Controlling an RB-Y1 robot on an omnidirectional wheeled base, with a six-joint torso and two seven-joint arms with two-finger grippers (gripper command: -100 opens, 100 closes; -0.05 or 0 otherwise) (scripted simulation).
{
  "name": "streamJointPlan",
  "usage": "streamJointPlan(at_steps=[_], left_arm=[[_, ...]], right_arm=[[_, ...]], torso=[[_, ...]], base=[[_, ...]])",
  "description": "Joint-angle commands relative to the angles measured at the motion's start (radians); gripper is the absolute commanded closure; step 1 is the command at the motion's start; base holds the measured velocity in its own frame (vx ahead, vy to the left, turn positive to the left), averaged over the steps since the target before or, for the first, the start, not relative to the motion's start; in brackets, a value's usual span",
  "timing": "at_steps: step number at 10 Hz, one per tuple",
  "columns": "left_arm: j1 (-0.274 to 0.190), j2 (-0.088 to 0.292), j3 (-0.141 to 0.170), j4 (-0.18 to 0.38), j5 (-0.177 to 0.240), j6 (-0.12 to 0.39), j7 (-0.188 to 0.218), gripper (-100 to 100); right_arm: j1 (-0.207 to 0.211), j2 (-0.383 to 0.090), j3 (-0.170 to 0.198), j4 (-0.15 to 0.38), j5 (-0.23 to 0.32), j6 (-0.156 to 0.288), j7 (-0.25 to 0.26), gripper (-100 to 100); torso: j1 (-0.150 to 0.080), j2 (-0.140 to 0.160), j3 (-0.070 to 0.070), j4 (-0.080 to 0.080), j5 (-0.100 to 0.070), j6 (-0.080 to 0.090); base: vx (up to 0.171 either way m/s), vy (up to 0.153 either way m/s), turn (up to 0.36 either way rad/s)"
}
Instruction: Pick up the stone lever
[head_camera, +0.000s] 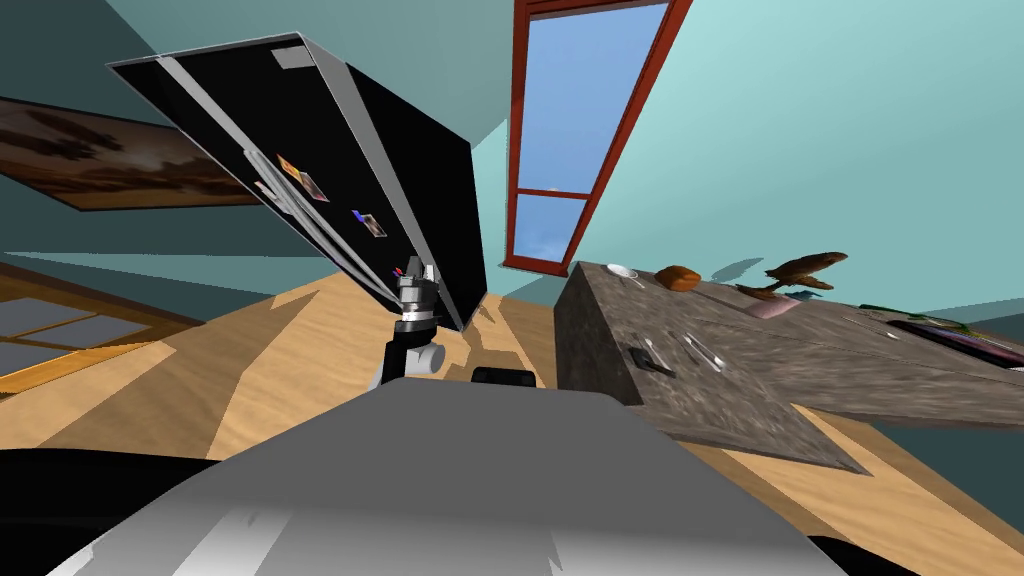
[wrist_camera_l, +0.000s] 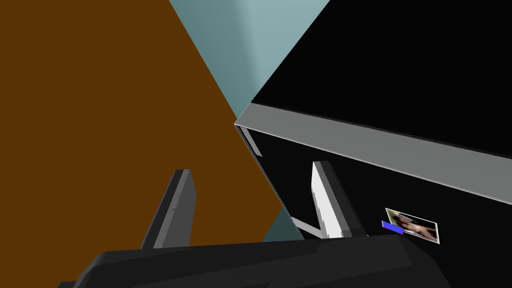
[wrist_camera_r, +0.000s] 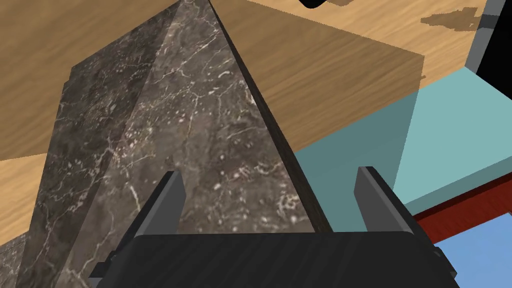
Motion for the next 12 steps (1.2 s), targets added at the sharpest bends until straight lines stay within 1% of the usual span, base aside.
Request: streamJointPlan(at_steps=[1,2,3,4,5,6,8,9,11,12], left_arm=[[0.000,0.000,0.000,0.000,0.000,0.000,0.000,0],[0.000,0.000,0.000,0.000,0.000,0.000,0.000,0],[0.000,0.000,0.000,0.000,0.000,0.000,0.000,0],[0.000,0.000,0.000,0.000,0.000,0.000,0.000,0],[0.000,0.000,0.000,0.000,0.000,0.000,0.000,0],[0.000,0.000,0.000,0.000,0.000,0.000,0.000,0],[0.000,0.000,0.000,0.000,0.000,0.000,0.000,0],[0.000,0.000,0.000,0.000,0.000,0.000,0.000,0],[0.000,0.000,0.000,0.000,0.000,0.000,0.000,0],[0.000,0.000,0.000,0.000,0.000,0.000,0.000,0]], right_arm=[[0.046,-0.047,-0.015,0.031,0.010,-0.001,0.016,-100],[0.076,-0.074,-0.028,0.055,0.018,-0.007,0.027,-100],[0.078,-0.084,-0.028,0.063,0.018,-0.007,0.027,-100],[0.108,-0.118,-0.041,0.094,0.026,-0.012,0.039,-100],[0.135,-0.143,-0.054,0.123,0.033,-0.018,0.050,-100],[0.135,-0.151,-0.054,0.123,0.033,-0.018,0.050,-100],[0.179,-0.210,-0.081,0.173,0.046,-0.030,0.070,-100],[0.179,-0.210,-0.081,0.173,0.046,-0.030,0.070,-100],[0.210,-0.258,-0.107,0.212,0.056,-0.040,0.087,-100],[0.219,-0.278,-0.119,0.225,0.060,-0.044,0.094,-100]], torso=[[0.000,0.000,0.000,0.000,0.000,0.000],[-0.001,-0.001,-0.001,0.000,0.000,0.000],[-0.001,-0.004,-0.002,-0.001,0.000,0.000],[-0.002,-0.001,-0.001,0.000,-0.001,0.000],[-0.001,0.001,0.000,0.000,0.000,0.000],[-0.002,-0.004,-0.002,-0.001,0.000,-0.001],[-0.001,-0.002,-0.001,0.000,0.000,0.000],[0.000,-0.005,-0.003,-0.001,0.000,-0.001],[-0.002,-0.001,-0.001,0.000,-0.001,0.000],[-0.002,-0.005,-0.003,-0.001,-0.001,-0.001]], base=[[0.206,-0.004,0.063],[0.268,-0.002,0.106],[0.184,-0.012,0.028],[0.161,0.000,0.066],[0.258,-0.011,0.100],[0.214,0.000,0.033],[0.240,0.007,0.075],[0.199,-0.011,0.044],[0.231,-0.032,0.075],[0.270,-0.009,0.134]])
